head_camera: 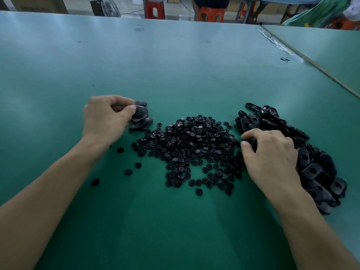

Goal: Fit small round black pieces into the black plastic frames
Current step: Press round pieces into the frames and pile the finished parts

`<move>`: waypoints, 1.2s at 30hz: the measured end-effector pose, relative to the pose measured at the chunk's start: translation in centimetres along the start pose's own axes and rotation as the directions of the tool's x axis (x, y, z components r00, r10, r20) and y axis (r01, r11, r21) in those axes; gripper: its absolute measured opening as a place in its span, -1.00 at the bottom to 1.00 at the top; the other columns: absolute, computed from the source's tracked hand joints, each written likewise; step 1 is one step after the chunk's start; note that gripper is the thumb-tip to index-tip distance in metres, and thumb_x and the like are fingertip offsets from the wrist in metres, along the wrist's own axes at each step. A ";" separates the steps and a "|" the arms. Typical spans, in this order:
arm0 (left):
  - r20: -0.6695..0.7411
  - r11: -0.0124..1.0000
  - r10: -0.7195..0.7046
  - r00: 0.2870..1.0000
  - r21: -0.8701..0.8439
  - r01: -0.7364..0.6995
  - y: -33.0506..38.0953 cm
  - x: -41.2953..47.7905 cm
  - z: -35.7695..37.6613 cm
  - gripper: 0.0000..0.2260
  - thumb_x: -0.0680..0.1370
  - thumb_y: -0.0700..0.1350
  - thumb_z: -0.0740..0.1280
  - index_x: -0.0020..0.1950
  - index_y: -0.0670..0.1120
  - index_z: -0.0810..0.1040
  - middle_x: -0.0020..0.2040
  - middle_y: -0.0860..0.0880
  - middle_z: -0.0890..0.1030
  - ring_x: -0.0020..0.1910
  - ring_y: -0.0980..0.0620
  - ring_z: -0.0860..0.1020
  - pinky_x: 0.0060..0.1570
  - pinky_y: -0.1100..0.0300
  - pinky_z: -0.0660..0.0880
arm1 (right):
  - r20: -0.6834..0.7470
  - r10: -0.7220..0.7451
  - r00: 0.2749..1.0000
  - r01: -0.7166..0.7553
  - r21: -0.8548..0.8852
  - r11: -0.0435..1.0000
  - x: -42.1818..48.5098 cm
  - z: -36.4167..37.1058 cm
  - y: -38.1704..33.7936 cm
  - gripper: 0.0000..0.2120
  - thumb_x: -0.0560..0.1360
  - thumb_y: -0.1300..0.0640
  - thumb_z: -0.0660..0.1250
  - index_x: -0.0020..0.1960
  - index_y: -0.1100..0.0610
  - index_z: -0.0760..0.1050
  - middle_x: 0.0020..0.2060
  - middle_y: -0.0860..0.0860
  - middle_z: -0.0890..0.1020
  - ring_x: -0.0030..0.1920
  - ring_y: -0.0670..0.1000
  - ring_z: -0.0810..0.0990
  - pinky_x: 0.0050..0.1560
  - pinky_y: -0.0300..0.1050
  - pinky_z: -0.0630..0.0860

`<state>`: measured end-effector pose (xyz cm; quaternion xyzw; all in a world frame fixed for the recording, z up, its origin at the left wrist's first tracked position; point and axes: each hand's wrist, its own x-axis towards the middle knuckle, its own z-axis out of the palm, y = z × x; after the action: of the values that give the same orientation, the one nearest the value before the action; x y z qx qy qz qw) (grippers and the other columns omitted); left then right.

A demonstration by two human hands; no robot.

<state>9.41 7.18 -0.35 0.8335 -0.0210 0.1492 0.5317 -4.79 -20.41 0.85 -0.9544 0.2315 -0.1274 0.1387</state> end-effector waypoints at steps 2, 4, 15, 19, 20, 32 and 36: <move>-0.014 0.996 0.018 1.000 0.091 -0.016 -0.5 0.1 -0.1 -0.79 0.50 -0.15 0.48 -0.22 0.16 0.62 -0.26 0.19 0.64 -0.37 0.42 0.56 -0.15 0.44 0.51 | 0.001 0.006 1.000 -0.006 0.002 1.000 0.0 0.0 -0.1 -0.80 0.59 0.03 0.31 0.18 -0.03 0.61 0.15 0.17 0.56 0.16 0.27 0.46 0.14 0.11 0.39; -0.017 0.987 0.037 0.999 0.157 -0.034 -0.6 0.1 -0.2 -0.87 0.49 -0.13 0.48 -0.15 0.12 0.66 -0.27 0.22 0.61 -0.38 0.44 0.53 -0.22 0.59 0.41 | -0.005 0.005 1.000 -0.005 0.020 1.000 0.0 0.0 -0.1 -0.81 0.59 0.05 0.34 0.18 -0.03 0.61 0.15 0.16 0.56 0.16 0.26 0.46 0.14 0.10 0.38; 0.041 0.969 0.187 0.982 0.155 -0.191 2.5 -2.5 1.4 -0.85 0.51 -0.06 0.47 -0.21 0.15 0.58 -0.30 0.15 0.62 -0.39 0.27 0.52 -0.27 0.38 0.45 | -0.199 -0.101 0.975 0.182 0.449 0.875 0.2 0.1 -0.7 -0.75 0.50 0.25 0.45 0.13 0.00 0.62 -0.06 -0.03 0.54 -0.24 -0.20 0.54 -0.11 -0.51 0.41; 0.260 0.980 0.194 0.946 -0.098 -0.174 5.0 -6.1 3.2 -0.97 0.44 0.01 0.45 -0.15 0.10 0.64 -0.30 0.12 0.67 -0.32 0.18 0.63 -0.27 0.29 0.58 | -0.025 -0.148 0.989 0.119 0.732 0.671 -0.3 0.6 -1.6 -0.78 0.47 0.22 0.51 0.05 -0.04 0.65 -0.24 -0.10 0.63 -0.24 -0.07 0.61 -0.12 -0.22 0.56; 0.309 0.977 0.175 0.935 -0.170 -0.126 5.3 -7.0 3.6 -0.94 0.43 0.02 0.44 -0.12 0.09 0.65 -0.26 0.12 0.68 -0.29 0.12 0.67 -0.30 0.23 0.61 | 0.010 -0.182 0.983 0.105 0.784 0.612 -0.5 0.8 -1.9 -0.80 0.46 0.23 0.52 0.00 -0.03 0.67 -0.25 -0.07 0.66 -0.24 -0.04 0.63 -0.12 -0.19 0.58; 0.388 0.909 0.196 0.901 -0.416 -0.019 4.3 -9.5 4.8 -0.91 0.51 -0.19 0.47 -0.06 -0.02 0.65 -0.30 0.05 0.66 -0.34 0.09 0.64 -0.36 0.21 0.59 | 0.085 -0.282 0.956 0.050 0.897 0.440 -1.4 0.8 -2.7 -0.81 0.48 0.28 0.49 -0.01 0.00 0.68 -0.18 -0.07 0.75 -0.13 -0.09 0.72 -0.09 -0.29 0.59; 0.372 0.916 0.206 0.905 -0.398 -0.044 4.4 -9.5 4.8 -0.93 0.47 -0.11 0.45 -0.11 0.06 0.65 -0.29 0.06 0.66 -0.32 0.06 0.64 -0.36 0.15 0.61 | 0.026 -0.287 0.958 0.145 0.817 0.558 -1.5 0.9 -2.7 -0.86 0.48 0.20 0.50 -0.04 -0.02 0.68 -0.20 -0.14 0.73 -0.14 -0.13 0.70 -0.08 -0.28 0.59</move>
<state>0.61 -0.16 -0.90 0.7237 -0.2139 0.0002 0.6561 -4.72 -17.19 0.57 -0.8144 0.0175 -0.1594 0.5576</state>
